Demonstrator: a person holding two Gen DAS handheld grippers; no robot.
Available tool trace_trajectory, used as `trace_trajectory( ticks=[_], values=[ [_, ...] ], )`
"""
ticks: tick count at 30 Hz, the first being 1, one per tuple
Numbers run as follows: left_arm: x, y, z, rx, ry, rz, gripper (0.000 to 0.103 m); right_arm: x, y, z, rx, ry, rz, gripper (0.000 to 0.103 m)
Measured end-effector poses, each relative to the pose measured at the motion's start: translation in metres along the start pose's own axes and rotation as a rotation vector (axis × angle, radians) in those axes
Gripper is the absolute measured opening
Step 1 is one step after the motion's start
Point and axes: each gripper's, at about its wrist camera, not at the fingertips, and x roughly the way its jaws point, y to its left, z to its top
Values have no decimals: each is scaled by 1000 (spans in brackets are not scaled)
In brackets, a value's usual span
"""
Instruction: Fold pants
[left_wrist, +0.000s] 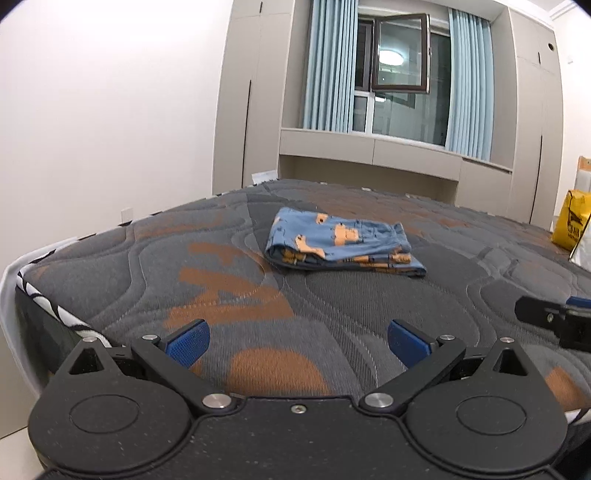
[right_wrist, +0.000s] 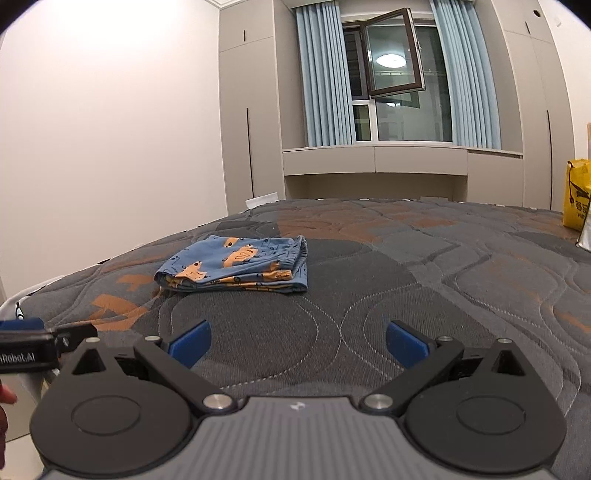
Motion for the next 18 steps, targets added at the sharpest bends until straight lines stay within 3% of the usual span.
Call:
trace_trajectory(
  ticks=[18],
  values=[
    [5, 4, 0, -21, 11, 21, 102, 1, -1, -6, -6, 23, -3, 103]
  ],
)
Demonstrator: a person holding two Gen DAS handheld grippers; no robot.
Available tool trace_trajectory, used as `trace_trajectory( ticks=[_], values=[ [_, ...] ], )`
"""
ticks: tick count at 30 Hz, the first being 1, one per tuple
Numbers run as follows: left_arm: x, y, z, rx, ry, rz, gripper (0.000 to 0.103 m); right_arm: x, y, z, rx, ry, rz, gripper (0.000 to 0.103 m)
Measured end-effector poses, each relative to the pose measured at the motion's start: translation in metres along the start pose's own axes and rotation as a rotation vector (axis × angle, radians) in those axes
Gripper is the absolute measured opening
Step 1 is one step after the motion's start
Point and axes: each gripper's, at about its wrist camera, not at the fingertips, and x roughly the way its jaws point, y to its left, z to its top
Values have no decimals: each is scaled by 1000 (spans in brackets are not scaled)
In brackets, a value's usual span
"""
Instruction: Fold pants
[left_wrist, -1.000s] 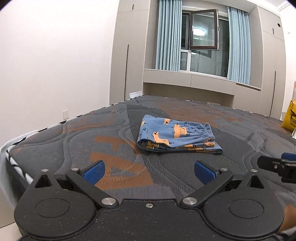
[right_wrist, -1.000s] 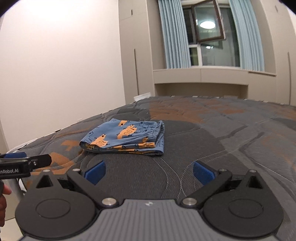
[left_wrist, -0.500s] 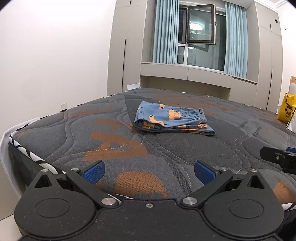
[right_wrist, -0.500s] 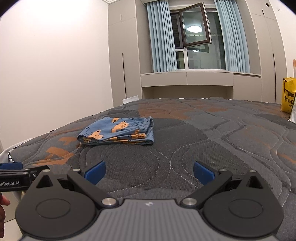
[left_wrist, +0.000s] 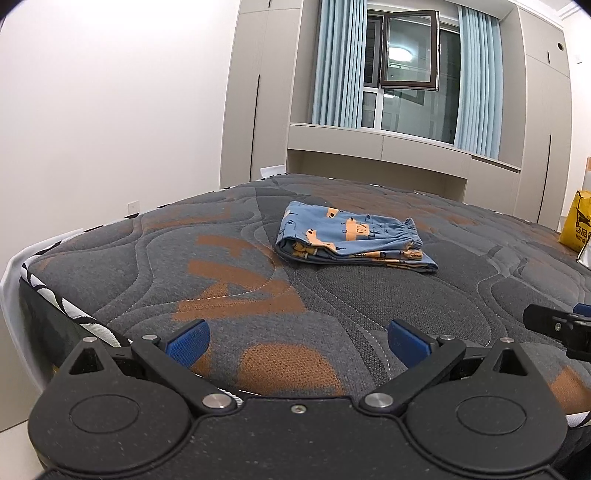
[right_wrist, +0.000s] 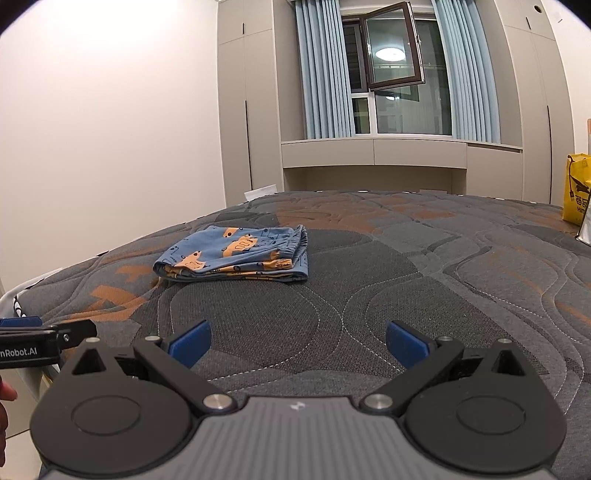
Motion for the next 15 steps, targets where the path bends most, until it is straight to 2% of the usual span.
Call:
trace_trajectory(
  ticks=[15],
  values=[
    [0, -1, 1, 3, -1, 0, 102, 0, -1, 0, 7, 0, 0, 103]
  ],
)
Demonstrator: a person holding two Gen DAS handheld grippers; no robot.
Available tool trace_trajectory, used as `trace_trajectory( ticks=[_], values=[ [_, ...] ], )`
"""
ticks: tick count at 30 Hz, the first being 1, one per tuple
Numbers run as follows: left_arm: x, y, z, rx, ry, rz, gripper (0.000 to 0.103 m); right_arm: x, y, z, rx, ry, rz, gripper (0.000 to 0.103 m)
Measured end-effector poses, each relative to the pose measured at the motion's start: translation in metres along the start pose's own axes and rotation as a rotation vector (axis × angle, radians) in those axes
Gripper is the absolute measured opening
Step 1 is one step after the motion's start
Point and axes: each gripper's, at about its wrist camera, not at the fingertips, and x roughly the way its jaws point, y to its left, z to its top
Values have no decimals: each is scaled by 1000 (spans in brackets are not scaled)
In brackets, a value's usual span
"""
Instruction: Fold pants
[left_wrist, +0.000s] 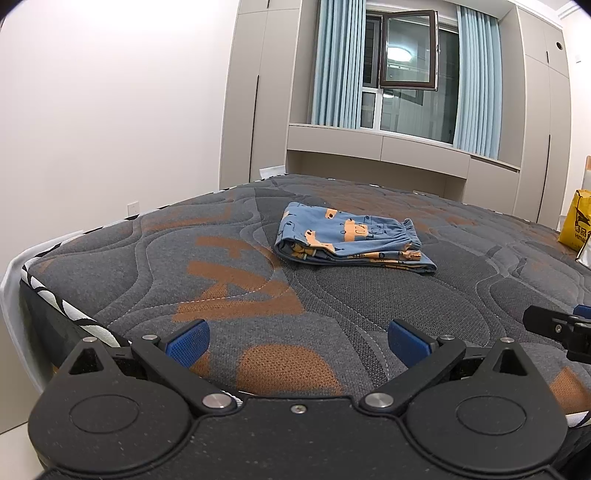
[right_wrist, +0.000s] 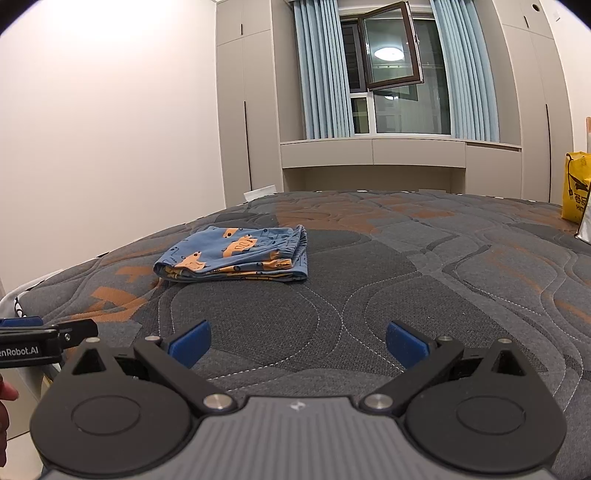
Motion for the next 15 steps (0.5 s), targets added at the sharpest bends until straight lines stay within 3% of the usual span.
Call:
trace_trajectory(
  ticks=[9, 15],
  values=[
    [1, 3, 1, -24, 6, -37, 102, -1, 0, 0, -1, -3, 1, 103],
    [2, 3, 3, -27, 3, -19, 102, -2, -3, 1, 3, -6, 2, 103]
  ],
)
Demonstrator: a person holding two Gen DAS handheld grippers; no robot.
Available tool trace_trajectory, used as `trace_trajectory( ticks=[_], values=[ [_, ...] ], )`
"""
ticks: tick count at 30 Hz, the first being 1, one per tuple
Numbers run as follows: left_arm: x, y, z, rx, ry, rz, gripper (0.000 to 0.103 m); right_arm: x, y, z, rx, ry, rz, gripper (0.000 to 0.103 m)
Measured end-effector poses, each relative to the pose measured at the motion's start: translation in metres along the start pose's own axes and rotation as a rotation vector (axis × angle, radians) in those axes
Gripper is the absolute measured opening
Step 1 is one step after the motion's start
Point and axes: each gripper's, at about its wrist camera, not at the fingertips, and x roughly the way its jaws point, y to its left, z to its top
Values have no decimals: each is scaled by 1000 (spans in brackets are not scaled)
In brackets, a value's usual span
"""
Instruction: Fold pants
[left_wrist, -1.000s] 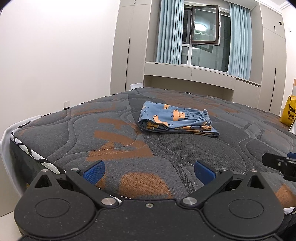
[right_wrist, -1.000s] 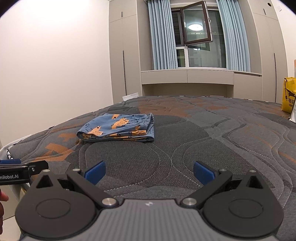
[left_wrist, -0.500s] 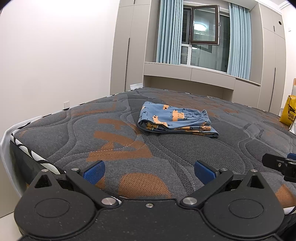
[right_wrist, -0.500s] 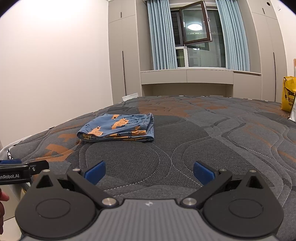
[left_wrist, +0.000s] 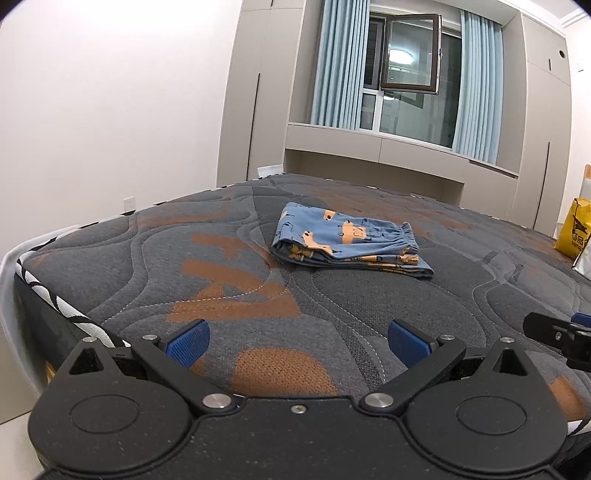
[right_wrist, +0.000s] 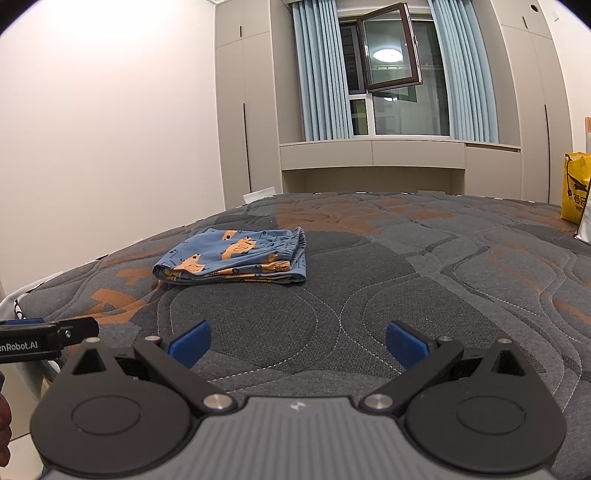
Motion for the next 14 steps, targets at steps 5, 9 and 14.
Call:
trace_trajectory(
  ticks=[5, 9, 14],
  values=[
    [0, 0, 0, 0, 2, 5, 102, 1, 0, 0, 1, 3, 6, 103],
    [2, 0, 0, 1, 8, 3, 102, 3, 0, -1, 2, 7, 10, 103],
    [3, -1, 0, 3, 12, -9, 102, 5, -4, -3, 14, 8, 10, 103]
  ],
)
